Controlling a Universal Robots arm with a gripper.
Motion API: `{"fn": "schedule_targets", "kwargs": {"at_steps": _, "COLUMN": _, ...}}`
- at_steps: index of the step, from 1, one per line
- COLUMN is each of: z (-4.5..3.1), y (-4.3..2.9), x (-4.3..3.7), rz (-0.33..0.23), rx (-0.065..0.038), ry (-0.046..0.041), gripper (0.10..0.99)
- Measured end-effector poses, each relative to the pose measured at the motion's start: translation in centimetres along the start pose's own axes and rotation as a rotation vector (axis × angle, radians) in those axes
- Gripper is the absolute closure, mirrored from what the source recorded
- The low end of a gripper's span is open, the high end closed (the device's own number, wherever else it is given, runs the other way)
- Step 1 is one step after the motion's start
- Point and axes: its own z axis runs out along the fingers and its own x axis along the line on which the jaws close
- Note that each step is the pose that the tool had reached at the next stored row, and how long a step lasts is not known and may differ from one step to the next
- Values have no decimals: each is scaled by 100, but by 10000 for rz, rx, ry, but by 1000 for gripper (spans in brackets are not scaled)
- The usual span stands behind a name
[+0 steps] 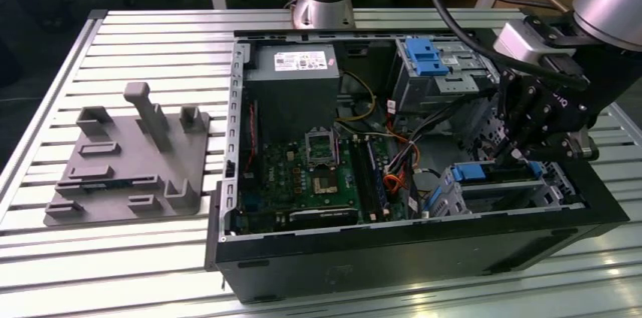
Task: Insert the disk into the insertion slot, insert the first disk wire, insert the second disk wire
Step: 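Insert the second disk wire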
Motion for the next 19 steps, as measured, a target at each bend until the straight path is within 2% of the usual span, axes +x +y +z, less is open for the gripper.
{"fn": "schedule_targets", "kwargs": {"at_steps": 19, "z": 23, "y": -2, "x": -13, "rz": 0, "rx": 0, "ry": 0, "gripper": 941}}
